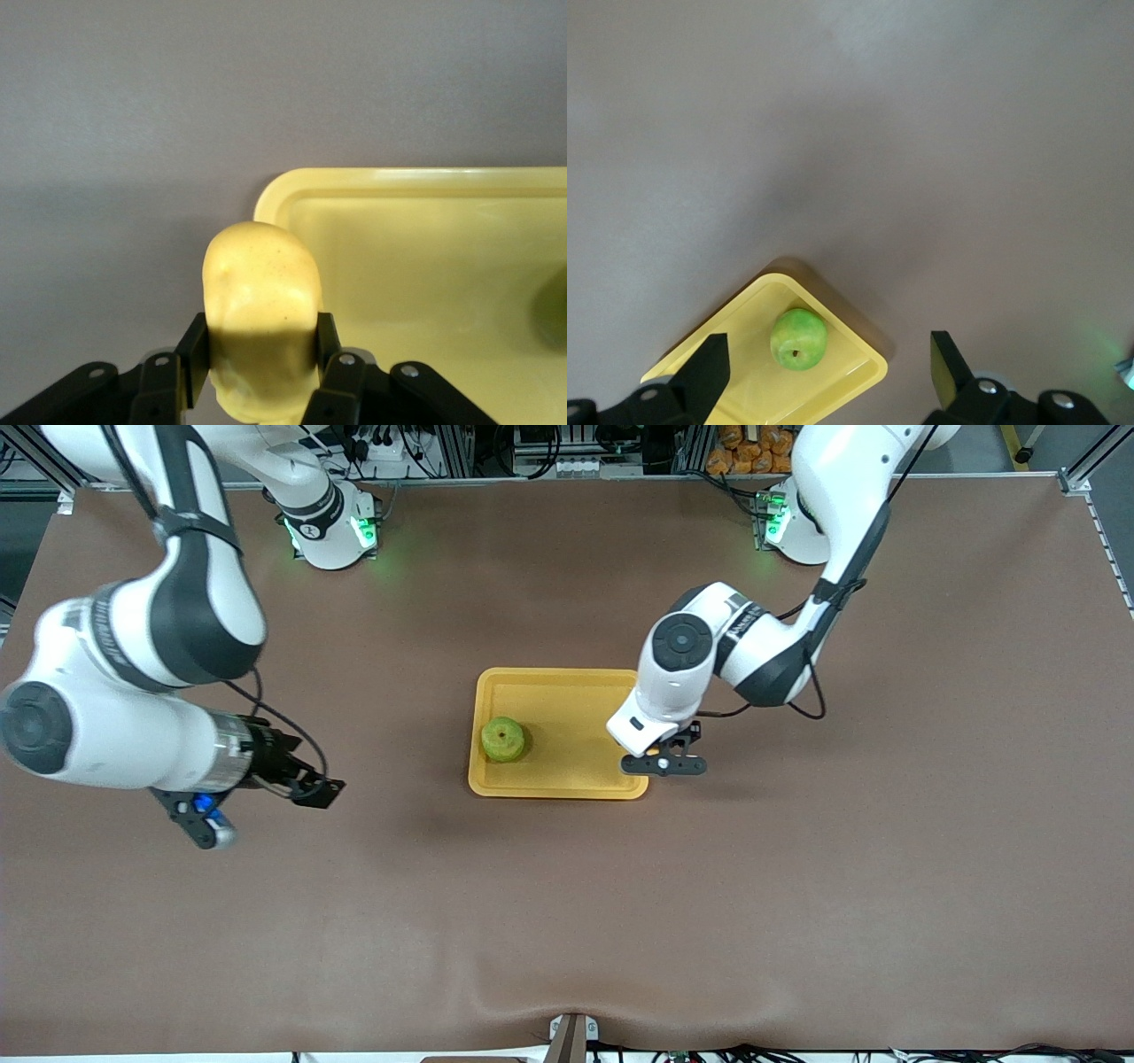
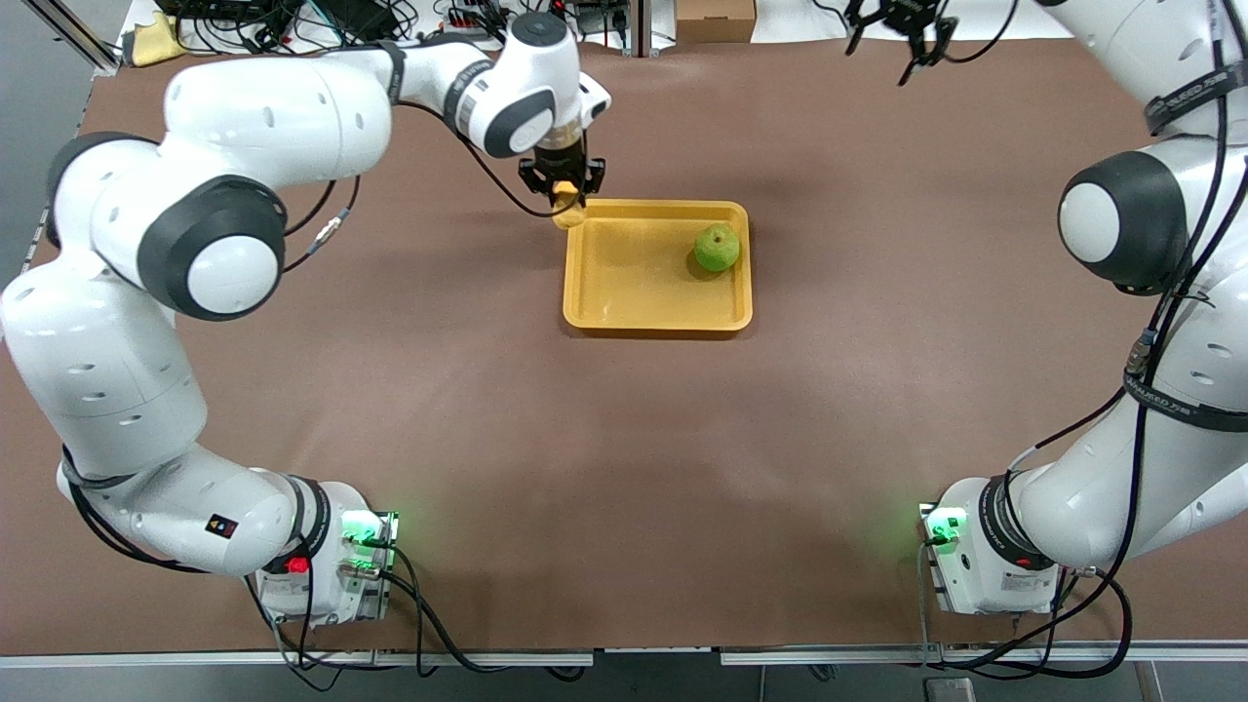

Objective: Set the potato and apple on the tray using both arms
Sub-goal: 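Lower the potato onto the tray with the left gripper while the right gripper withdraws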

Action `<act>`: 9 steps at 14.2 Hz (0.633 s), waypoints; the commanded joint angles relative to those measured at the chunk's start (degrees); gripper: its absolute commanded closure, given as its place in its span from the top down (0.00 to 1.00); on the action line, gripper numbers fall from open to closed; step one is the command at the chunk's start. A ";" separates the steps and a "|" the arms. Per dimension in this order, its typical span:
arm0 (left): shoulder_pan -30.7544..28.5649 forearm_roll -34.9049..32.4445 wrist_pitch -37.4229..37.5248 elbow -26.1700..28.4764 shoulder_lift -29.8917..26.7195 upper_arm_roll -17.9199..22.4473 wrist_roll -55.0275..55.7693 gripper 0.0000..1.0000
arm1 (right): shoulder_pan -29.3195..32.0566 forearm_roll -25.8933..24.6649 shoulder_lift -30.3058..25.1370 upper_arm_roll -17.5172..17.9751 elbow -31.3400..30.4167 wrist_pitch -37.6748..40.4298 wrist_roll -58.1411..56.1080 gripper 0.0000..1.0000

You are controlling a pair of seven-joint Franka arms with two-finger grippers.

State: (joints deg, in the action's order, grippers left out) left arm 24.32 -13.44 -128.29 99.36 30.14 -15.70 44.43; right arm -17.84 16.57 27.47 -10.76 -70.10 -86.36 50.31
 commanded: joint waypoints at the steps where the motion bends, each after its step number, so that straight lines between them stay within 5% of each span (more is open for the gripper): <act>1: 2.83 -3.07 1.46 -4.52 4.57 0.67 4.60 0.22 | 1.92 -2.24 -1.70 0.48 1.72 2.94 -1.87 1.00; 7: 5.12 -7.12 1.72 -5.67 7.30 0.76 8.39 0.31 | 4.65 -8.29 -8.91 0.47 1.02 9.44 -21.36 1.00; 9: 5.21 -7.39 1.90 -5.75 8.18 0.76 8.74 0.44 | 4.92 -10.32 -10.76 0.30 0.84 12.25 -31.45 1.00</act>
State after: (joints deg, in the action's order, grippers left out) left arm 28.36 -19.13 -127.90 95.28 37.05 -15.55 51.34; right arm -13.69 8.39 19.42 -11.09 -68.10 -76.20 26.83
